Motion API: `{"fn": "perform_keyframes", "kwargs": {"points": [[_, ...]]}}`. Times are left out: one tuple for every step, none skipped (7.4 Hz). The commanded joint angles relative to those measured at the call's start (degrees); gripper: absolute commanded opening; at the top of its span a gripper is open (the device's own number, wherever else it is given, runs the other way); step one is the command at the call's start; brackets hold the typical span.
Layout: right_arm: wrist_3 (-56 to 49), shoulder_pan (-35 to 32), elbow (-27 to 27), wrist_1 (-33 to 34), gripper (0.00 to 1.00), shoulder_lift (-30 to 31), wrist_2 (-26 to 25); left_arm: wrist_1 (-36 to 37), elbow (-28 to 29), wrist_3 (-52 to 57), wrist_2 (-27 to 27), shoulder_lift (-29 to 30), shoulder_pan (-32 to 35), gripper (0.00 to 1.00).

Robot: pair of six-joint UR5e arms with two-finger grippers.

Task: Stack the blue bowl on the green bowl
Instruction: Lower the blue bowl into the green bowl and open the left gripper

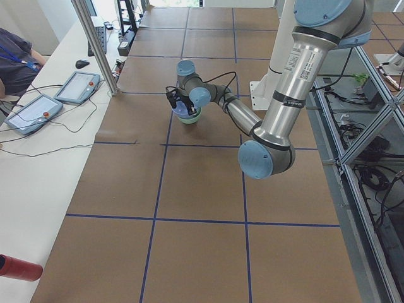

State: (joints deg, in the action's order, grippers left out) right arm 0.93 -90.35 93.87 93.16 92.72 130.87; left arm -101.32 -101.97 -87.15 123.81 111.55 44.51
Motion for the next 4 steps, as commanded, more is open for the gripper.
{"fn": "perform_keyframes", "kwargs": {"points": [[-0.05, 0.0, 0.0, 0.0, 1.0, -0.09, 0.0, -0.1, 0.11, -0.21, -0.06, -0.1, -1.18, 0.0], [0.03, -0.09, 0.0, 0.0, 1.0, 0.0, 0.0, -0.1, 0.2, -0.39, -0.14, -0.19, -1.87, 0.0], [-0.05, 0.0, 0.0, 0.0, 1.0, 0.0, 0.0, -0.01, 0.11, -0.3, -0.06, -0.28, -2.06, 0.0], [0.03, -0.09, 0.0, 0.0, 1.0, 0.0, 0.0, -0.1, 0.02, 0.14, -0.14, -0.37, -2.06, 0.25]]}}
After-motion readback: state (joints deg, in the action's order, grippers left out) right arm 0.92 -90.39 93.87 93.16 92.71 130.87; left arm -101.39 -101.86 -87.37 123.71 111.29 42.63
